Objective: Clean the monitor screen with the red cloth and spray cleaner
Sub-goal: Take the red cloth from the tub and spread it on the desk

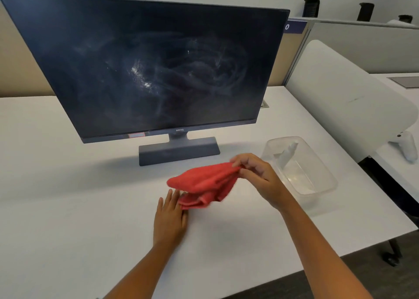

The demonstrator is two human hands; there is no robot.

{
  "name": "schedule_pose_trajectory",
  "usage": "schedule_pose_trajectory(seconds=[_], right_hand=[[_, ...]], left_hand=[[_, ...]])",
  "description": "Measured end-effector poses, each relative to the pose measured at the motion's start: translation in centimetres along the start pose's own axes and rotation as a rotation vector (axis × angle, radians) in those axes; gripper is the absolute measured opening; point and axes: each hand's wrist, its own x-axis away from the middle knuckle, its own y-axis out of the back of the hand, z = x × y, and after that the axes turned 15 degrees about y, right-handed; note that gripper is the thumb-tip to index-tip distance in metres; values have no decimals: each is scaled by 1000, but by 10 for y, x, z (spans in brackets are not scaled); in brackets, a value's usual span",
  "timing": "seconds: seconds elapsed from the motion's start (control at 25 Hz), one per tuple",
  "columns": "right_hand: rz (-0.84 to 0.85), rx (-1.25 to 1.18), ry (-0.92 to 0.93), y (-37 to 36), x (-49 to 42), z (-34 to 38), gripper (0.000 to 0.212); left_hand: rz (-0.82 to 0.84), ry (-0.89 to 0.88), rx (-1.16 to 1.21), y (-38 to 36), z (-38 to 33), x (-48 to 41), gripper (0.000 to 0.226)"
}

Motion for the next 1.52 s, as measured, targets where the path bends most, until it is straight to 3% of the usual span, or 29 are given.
schedule_pose_trajectory(seconds=[0.16,0.28,0.44,0.6,0.68,0.88,1.04,1.16,1.28,1.4,1.52], right_hand=[[-123,397,-229,18,33,-48,29],[-80,462,-270,10,46,-64,29],[115,588,-80,-28,50,-64,22],[393,859,71,-69,54,-64,48],[415,943,135,-81,56,-63,44],[330,924,234,-79,51,-63,20],[516,781,30,-55,20,-55,26],[637,862,-3,-29,-32,-47,28],[372,1087,-3,-14,-76,-45,32],[82,1020,-2,-19,-80,-48,35],[49,895,27,-40,-52,-62,33]], left_hand=[[24,49,18,-5,2,-2,53],[12,41,36,-8,3,-4,58],[0,41,51,-8,4,-3,58],[-8,32,74,-8,5,-2,56],[-4,36,86,-8,5,-2,56],[-18,41,130,-8,6,-2,54],[-24,42,141,-6,5,0,55],[-28,45,124,-5,4,1,57],[-25,52,112,-4,3,2,58],[-20,59,118,-2,2,3,60],[-16,63,126,-1,1,3,60]])
